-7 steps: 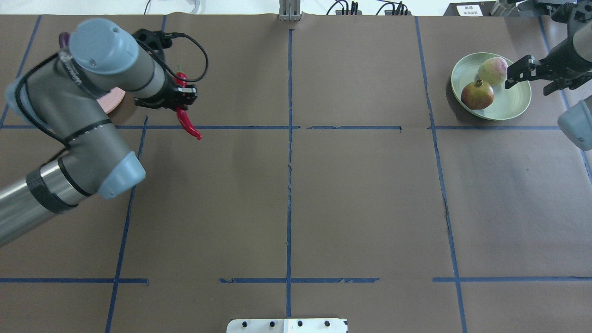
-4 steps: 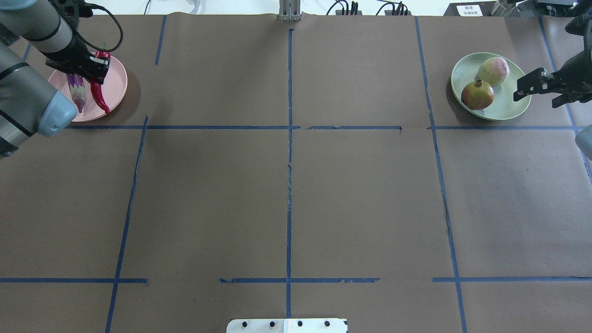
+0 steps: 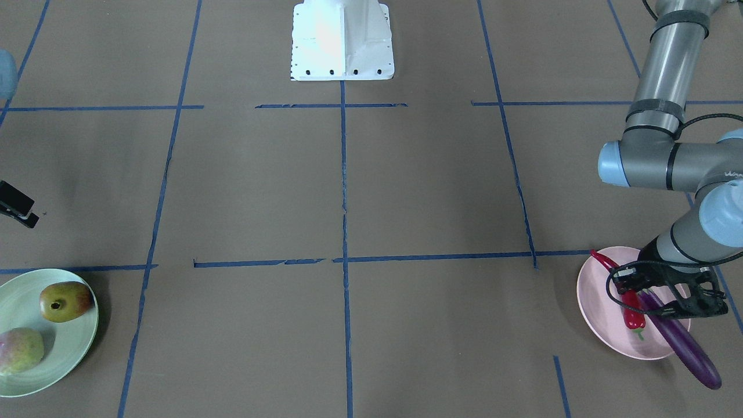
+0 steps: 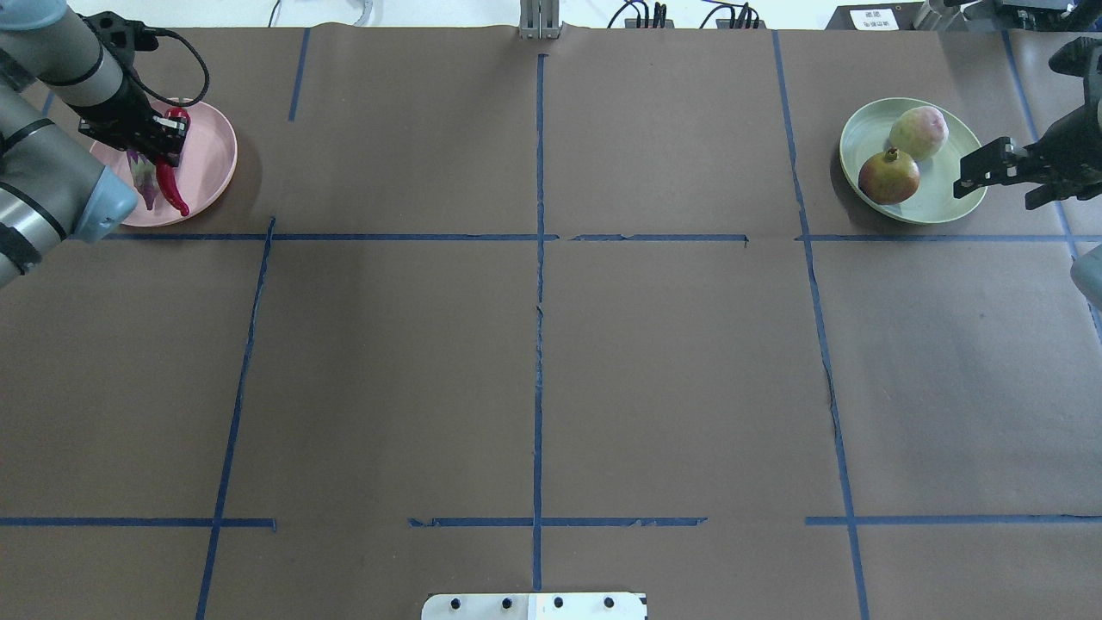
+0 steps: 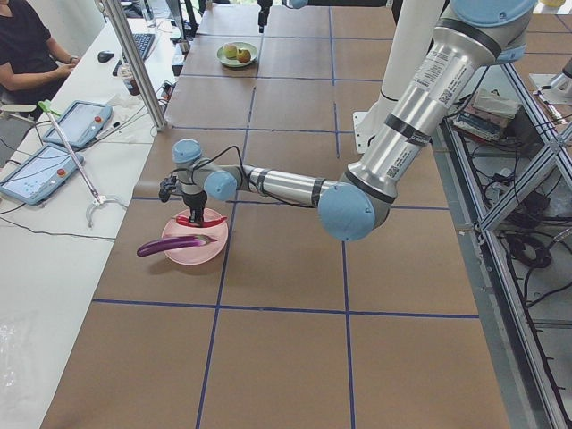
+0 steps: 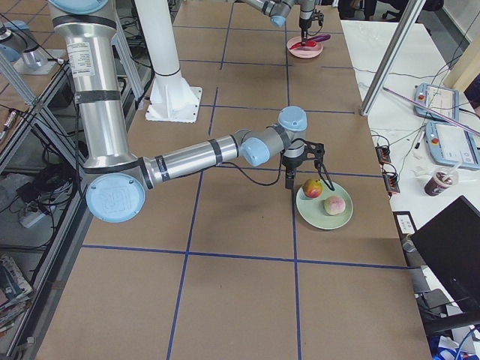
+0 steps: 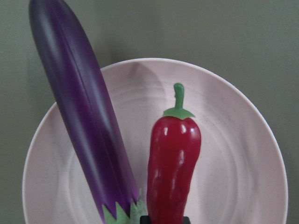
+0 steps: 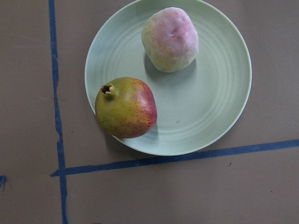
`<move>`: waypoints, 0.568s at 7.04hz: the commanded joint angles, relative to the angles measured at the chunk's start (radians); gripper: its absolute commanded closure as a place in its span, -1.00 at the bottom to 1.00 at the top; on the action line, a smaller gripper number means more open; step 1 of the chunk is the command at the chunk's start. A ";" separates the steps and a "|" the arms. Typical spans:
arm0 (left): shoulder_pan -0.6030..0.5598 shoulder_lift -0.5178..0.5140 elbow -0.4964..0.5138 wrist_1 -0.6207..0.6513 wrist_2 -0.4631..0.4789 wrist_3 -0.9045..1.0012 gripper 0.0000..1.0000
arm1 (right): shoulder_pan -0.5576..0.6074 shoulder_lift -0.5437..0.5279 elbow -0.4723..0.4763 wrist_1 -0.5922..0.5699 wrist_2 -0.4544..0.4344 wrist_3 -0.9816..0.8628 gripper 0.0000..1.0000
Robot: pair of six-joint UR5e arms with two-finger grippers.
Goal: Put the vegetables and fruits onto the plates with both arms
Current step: 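Release the chili onto the pink plate and withdraw both grippers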
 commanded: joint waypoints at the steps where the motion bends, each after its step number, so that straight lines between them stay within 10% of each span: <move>1: 0.002 -0.005 0.006 -0.043 0.000 -0.008 -0.99 | -0.004 0.007 0.000 0.002 -0.011 -0.001 -1.00; 4: -0.178 0.017 -0.074 -0.053 -0.151 0.068 -1.00 | 0.059 -0.045 0.062 -0.012 -0.005 -0.018 -1.00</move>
